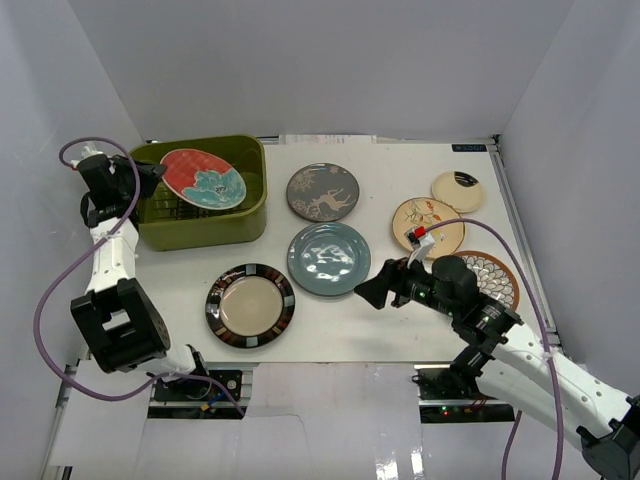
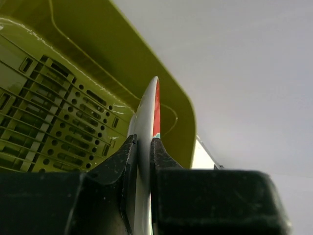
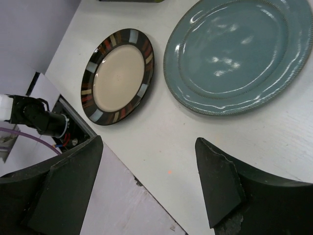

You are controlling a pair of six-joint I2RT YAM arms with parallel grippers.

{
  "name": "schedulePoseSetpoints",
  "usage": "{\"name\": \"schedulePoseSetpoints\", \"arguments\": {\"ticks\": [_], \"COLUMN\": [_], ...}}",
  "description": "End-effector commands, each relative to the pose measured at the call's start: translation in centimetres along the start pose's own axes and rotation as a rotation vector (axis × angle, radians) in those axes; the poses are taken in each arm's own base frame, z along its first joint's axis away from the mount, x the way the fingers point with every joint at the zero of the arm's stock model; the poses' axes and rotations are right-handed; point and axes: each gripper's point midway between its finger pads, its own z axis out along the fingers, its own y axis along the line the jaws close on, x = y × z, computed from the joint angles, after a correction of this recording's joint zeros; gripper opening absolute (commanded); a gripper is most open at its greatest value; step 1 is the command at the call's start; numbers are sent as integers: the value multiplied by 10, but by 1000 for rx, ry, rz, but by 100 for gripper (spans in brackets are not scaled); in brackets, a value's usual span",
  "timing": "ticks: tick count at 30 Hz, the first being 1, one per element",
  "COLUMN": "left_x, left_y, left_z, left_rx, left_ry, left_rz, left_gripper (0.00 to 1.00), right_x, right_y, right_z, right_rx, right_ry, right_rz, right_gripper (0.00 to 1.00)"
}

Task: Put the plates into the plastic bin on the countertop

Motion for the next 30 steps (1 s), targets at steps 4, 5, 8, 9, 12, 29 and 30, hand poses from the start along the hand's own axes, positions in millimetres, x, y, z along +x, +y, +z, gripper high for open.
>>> {"name": "schedulePoseSetpoints", "arguments": {"ticks": [4, 5, 8, 9, 12, 29, 30], "left_x": [-25, -24, -18, -17, -11, 13, 10], "left_y": [-37, -34, -24, -21, -3, -3, -11], "left_z": [10, 14, 27, 28, 36, -1, -5], "left_rx": [165, 162, 153, 147, 86, -61, -50], "left_ry": [-85, -79, -56, -58, -47, -95, -110], "left_rz": [99, 102, 118, 131, 185, 259, 269], "left_gripper": [0, 0, 0, 0, 0, 98, 98], "right_x": [13, 16, 27, 28, 30, 95, 99], "right_y": [28, 32, 51, 56, 75, 74, 73], "right_z": [25, 28, 44, 48, 63, 145, 147], "right_rx": [-124, -129, -118, -115, -99, 44, 51], "right_ry": [-54, -48, -21, -20, -37, -29, -24], "right_rz": [131, 125, 85, 75, 65, 366, 385], "right_gripper": [83, 83, 83, 84, 86, 82, 81]}}
